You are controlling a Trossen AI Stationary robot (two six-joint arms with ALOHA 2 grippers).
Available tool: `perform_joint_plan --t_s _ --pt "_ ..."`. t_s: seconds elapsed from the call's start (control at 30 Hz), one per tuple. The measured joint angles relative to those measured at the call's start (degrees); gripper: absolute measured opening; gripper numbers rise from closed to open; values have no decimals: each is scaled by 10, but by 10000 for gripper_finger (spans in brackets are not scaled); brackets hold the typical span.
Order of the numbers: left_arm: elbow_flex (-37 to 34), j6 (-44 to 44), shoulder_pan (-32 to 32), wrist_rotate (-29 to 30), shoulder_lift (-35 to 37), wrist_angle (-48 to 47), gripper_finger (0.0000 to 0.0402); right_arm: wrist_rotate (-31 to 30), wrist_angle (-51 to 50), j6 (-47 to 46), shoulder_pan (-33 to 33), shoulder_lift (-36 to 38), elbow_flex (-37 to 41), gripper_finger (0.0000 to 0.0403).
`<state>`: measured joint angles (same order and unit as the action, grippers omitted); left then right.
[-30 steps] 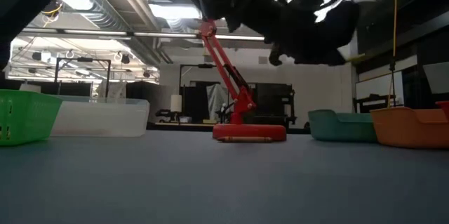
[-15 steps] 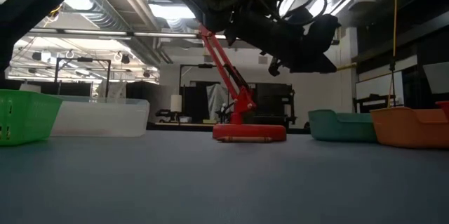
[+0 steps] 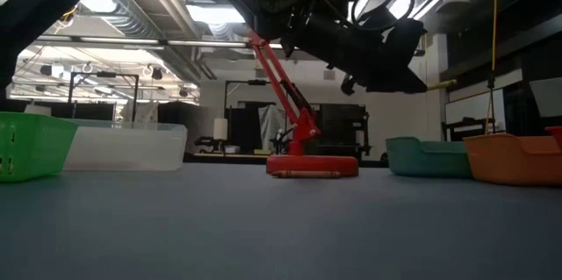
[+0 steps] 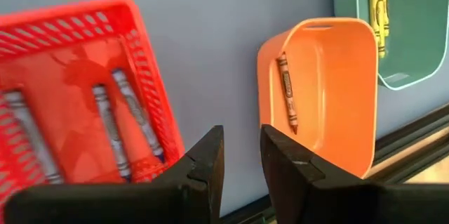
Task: Sort crayons
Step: Put the golden crayon into the green bin
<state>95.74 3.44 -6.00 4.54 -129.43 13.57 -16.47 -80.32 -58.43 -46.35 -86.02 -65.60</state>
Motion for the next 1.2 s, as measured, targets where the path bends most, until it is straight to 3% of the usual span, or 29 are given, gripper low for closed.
perform_joint_plan --t_s 0.17,0.5,0.63,0.9,1.2 --pt "0 22 0 -45 21 -52 5 -5 -18 -2 0 0 -49 92" --pt "0 16 11 -102 147 -317 5 -99 -53 -13 4 0 -143 92" --pt "0 5 21 -125 207 -402 5 -107 -53 -8 26 0 -165 92" --pt "0 4 51 -128 326 -547 5 -112 -5 111 102 0 -171 92" --pt "0 26 100 -123 438 -731 5 -110 120 272 198 0 -172 92"
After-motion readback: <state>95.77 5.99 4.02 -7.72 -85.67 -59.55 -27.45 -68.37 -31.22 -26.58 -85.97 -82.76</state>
